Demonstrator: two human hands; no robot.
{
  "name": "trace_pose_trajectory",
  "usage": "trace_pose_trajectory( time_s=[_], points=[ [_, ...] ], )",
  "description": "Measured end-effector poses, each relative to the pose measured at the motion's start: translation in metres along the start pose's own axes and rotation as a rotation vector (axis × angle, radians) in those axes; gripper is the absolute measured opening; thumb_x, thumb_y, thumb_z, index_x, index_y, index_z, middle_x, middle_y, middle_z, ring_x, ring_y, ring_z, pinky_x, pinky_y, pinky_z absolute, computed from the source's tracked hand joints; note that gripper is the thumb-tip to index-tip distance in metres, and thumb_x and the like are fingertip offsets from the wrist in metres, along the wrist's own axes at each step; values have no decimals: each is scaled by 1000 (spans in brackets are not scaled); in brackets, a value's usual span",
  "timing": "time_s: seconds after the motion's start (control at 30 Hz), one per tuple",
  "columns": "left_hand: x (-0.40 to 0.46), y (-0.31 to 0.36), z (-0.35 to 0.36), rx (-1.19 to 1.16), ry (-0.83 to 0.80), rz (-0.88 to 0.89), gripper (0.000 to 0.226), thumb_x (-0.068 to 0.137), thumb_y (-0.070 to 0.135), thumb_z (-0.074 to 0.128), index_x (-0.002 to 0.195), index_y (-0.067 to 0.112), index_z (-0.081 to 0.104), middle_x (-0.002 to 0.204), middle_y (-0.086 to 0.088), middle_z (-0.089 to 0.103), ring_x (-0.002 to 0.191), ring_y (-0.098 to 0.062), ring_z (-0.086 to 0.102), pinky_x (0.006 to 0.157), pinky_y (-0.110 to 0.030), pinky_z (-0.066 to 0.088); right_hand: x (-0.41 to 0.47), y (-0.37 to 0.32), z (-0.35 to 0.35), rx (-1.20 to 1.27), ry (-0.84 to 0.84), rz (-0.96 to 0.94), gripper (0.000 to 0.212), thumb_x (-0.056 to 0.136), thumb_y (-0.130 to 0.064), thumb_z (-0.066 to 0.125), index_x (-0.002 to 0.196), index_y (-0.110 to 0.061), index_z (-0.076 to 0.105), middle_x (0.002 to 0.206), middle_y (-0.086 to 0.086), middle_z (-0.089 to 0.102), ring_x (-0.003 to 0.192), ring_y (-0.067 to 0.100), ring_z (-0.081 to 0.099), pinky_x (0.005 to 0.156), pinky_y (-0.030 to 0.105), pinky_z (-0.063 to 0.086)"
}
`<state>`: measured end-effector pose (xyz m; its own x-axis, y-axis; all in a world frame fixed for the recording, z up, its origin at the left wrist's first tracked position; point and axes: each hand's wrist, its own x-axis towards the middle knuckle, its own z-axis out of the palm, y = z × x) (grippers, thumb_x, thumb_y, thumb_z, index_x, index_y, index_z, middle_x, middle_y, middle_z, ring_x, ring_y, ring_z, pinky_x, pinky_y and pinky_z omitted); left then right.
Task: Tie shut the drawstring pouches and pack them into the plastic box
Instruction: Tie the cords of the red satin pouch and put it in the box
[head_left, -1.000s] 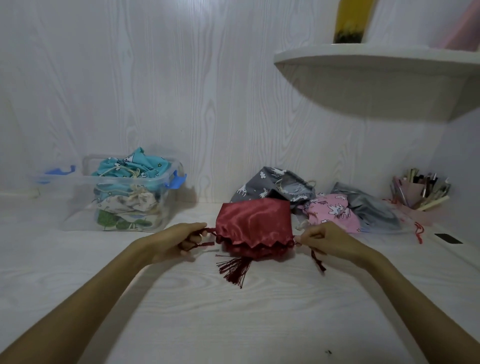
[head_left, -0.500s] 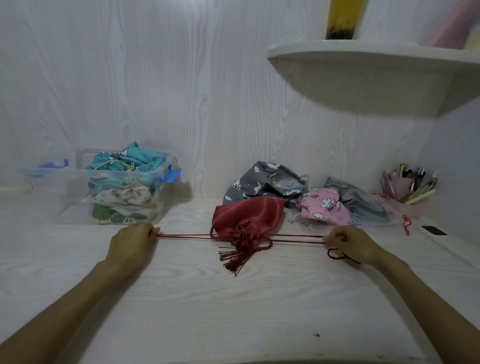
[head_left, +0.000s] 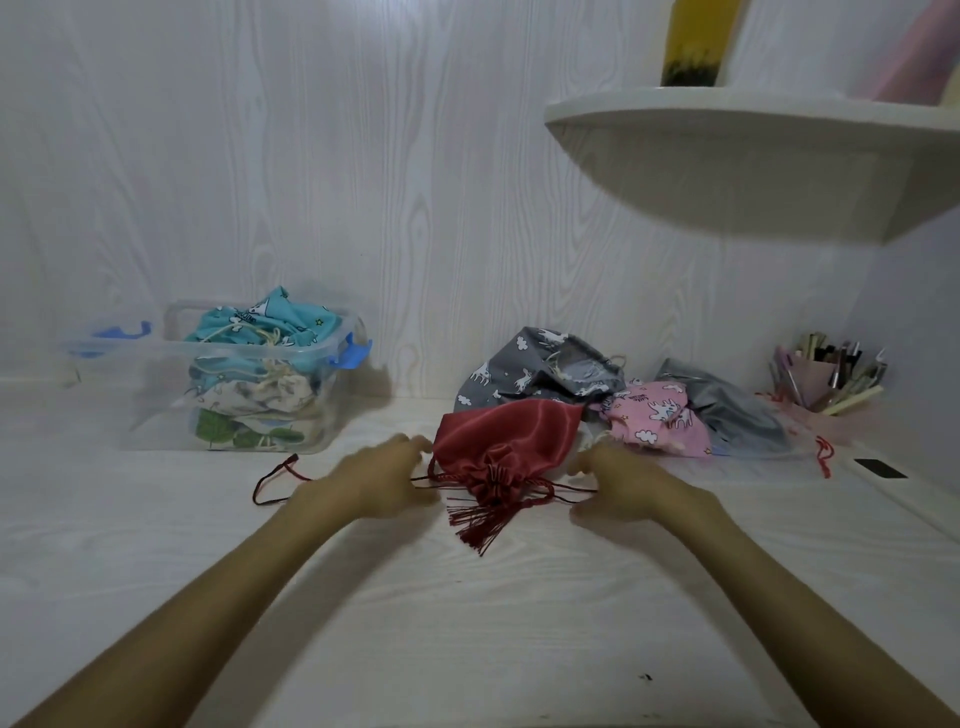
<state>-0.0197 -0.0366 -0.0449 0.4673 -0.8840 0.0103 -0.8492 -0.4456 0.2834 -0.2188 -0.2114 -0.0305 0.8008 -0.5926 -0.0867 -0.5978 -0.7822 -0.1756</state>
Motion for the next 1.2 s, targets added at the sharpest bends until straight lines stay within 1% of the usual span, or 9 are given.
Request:
trace_pose_trajectory(
  time_s=[0.07, 0.17, 0.27, 0.4, 0.63, 0.77, 0.93, 1.07, 1.2],
  points=[
    [9, 4, 17, -13, -55, -27, 60, 86, 44, 61, 137, 23, 37, 136, -2, 46, 118, -26, 53, 98, -38, 43, 8, 1, 15, 7, -36, -32, 59, 81, -28, 63, 137, -32, 44, 140, -3, 43, 128, 20, 44, 104, 37, 41],
    [17, 3, 29, -32, 19, -82, 52, 88, 47, 56, 129, 18, 40, 130, -4, 49, 115, -27, 53, 92, -36, 43, 12, 8, 24, 60, 80, -53, 38, 86, -28, 61, 124, -29, 56, 123, -8, 52, 118, 16, 51, 97, 37, 45],
    [20, -5, 25, 41, 6, -91, 48, 90, 47, 54, 124, 15, 43, 125, -6, 55, 111, -27, 54, 83, -33, 41, 6, 15, 21, 68, 165, -89, 13, 87, -31, 63, 96, -23, 69, 102, -10, 64, 92, 5, 60, 81, 30, 48],
    [20, -23, 16, 57, -58, 33, 31, 94, 45, 48, 108, 20, 60, 108, -2, 63, 98, -22, 57, 79, -31, 43, 4, 22, 13, 379, 139, -164, 15, 88, -19, 64, 87, -7, 73, 71, -4, 68, 53, 0, 58, 55, 14, 46],
    [13, -29, 14, -350, 30, 54, 17, 96, 40, 46, 95, 23, 48, 105, -1, 62, 79, -19, 61, 77, -32, 45, 2, 21, 2, 747, 100, -162, 17, 92, -14, 58, 80, -7, 67, 66, 6, 68, 55, 11, 62, 50, 16, 45],
    [7, -13, 24, 19, 8, 49, 47, 81, 66, 54, 106, 27, 47, 107, 8, 57, 91, -16, 56, 76, -30, 44, 4, 15, 0, 719, 117, -208, 19, 92, -18, 59, 77, -13, 68, 63, 0, 67, 58, 13, 62, 56, 18, 48],
    [4, -3, 25, 345, 70, 321, 37, 101, 42, 30, 123, 22, 51, 119, 0, 53, 101, -24, 59, 74, -31, 39, 0, 15, -6, 697, 146, -216, 29, 91, -30, 59, 64, -27, 70, 55, 5, 53, 45, 8, 45, 51, 14, 40],
    [7, -15, 20, -9, 45, 251, 25, 101, 35, 34, 89, 25, 54, 82, 9, 60, 75, -13, 55, 71, -30, 40, -6, 23, -6, 657, 159, -185, 28, 91, -30, 59, 66, -20, 70, 46, -7, 29, 41, 4, 24, 44, 10, 24],
    [10, -31, 18, -321, 40, 275, 38, 99, 28, 44, 62, 36, 49, 61, 11, 47, 58, -5, 41, 63, -25, 35, -8, 23, 0, 651, 129, -211, 28, 91, -22, 58, 74, -5, 71, 41, -13, 30, 41, 3, 23, 44, 9, 23]
  ],
)
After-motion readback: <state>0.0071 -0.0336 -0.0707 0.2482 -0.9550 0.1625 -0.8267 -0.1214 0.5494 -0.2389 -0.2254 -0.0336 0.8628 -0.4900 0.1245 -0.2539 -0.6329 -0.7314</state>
